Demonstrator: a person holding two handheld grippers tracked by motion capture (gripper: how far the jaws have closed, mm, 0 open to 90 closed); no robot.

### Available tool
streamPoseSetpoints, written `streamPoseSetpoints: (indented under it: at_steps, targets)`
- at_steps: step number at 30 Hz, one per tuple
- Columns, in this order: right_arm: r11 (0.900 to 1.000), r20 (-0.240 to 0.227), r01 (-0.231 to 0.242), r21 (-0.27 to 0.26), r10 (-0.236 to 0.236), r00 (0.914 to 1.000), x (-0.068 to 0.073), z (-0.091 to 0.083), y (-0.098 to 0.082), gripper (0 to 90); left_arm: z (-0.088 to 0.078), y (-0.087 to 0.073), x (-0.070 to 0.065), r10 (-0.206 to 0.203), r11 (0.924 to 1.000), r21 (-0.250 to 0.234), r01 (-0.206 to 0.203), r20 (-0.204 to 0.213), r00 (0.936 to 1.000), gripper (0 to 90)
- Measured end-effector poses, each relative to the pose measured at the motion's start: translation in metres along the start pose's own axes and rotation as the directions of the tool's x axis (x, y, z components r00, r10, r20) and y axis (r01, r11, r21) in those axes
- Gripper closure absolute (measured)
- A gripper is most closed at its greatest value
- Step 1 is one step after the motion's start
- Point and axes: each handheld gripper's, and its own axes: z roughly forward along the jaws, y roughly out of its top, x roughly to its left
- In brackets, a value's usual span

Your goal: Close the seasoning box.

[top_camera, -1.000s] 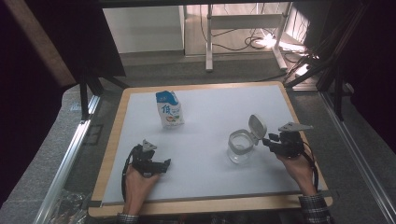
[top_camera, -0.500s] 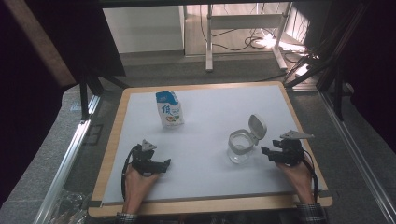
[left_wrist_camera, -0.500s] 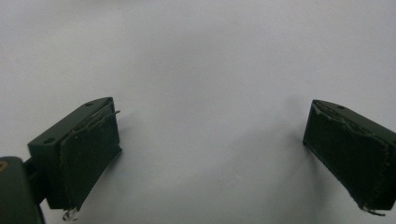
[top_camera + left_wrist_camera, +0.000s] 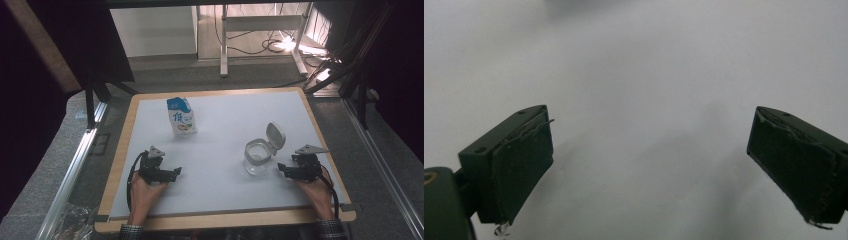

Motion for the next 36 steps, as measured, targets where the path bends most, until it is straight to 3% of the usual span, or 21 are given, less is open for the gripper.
streamPoseSetpoints:
  at_steps: [9,15,19,22,36]
  targets:
    - [0.999,0.014,0.054,-0.009,-0.053,0.9985,0.003,0.003,-0.005,27.2,-0.005,0.008,0.002,0.016,0.9998,-0.011,-0.016,0.026,0.9995,4.6]
    - [0.998,0.005,0.058,-0.008,-0.058,0.9983,0.003,0.003,-0.005,24.3,-0.008,0.017,0.002,0.035,0.9993,-0.014,-0.035,0.036,0.9987,4.8]
    - [0.997,-0.014,0.076,0.008,-0.076,0.9970,0.005,0.004,-0.004,16.7,-0.009,0.022,0.003,0.045,0.9988,-0.017,-0.045,0.036,0.9983,5.3]
    - [0.997,-0.013,0.071,0.014,-0.071,0.9974,0.004,0.005,-0.004,13.3,-0.009,0.025,0.004,0.049,0.9987,-0.015,-0.048,0.041,0.9980,5.6]
    - [0.997,-0.011,0.073,0.016,-0.073,0.9973,0.005,0.005,-0.004,13.1,-0.011,0.044,0.019,0.042,0.9989,-0.023,-0.041,0.055,0.9976,11.7]
